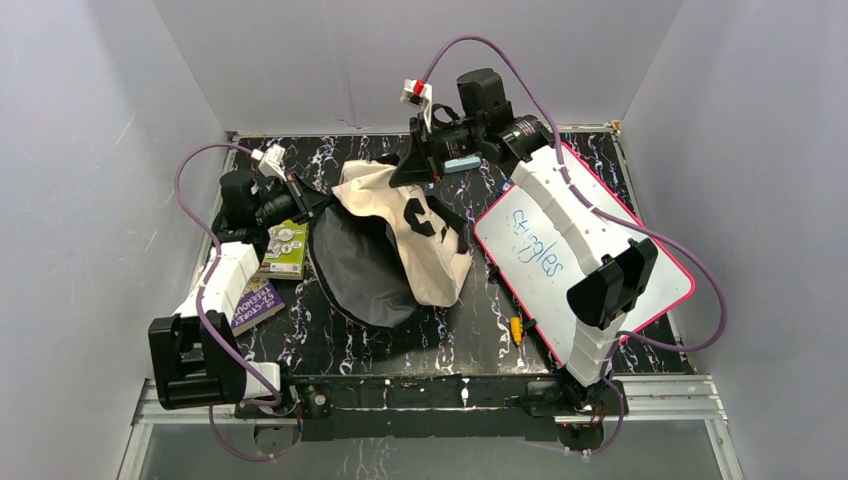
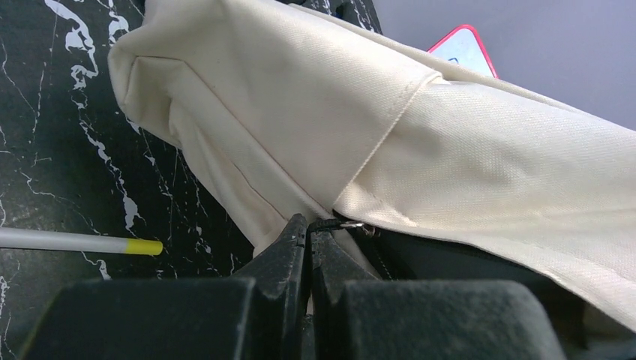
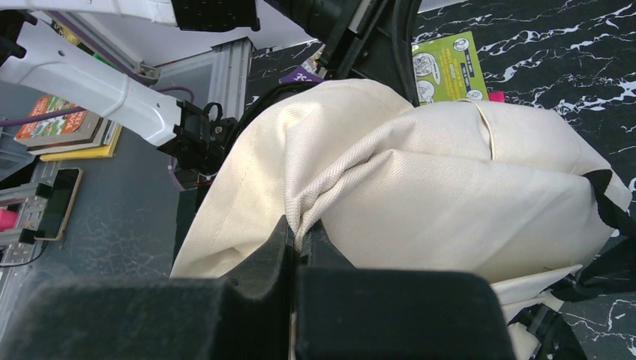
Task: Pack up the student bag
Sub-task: Unzip the student bag at the center of the board.
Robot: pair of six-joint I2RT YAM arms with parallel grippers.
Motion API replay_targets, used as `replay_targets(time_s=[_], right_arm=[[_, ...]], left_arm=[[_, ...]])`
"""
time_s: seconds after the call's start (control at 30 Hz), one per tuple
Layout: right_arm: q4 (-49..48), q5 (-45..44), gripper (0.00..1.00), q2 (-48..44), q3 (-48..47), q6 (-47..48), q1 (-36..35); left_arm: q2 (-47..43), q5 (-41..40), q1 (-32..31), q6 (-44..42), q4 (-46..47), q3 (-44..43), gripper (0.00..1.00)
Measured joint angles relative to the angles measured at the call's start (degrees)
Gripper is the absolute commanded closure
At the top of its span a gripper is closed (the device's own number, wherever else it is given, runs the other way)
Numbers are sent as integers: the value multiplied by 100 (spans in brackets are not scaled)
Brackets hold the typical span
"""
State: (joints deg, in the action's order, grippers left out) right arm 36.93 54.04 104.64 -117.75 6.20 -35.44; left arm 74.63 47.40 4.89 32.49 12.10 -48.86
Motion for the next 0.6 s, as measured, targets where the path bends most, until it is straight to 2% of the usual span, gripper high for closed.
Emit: replay_targets(time_s=[0.43, 0.5, 0.6], right_arm=[[-398, 144, 100, -2, 258, -350, 63], [-459, 162, 100, -2, 308, -385, 83], [-557, 188, 100, -7, 337, -507, 118]], left_arm=[[577, 22, -50, 162, 127, 0, 100], [614, 57, -52, 173, 142, 0, 91], [647, -7, -50, 168, 107, 0, 70]])
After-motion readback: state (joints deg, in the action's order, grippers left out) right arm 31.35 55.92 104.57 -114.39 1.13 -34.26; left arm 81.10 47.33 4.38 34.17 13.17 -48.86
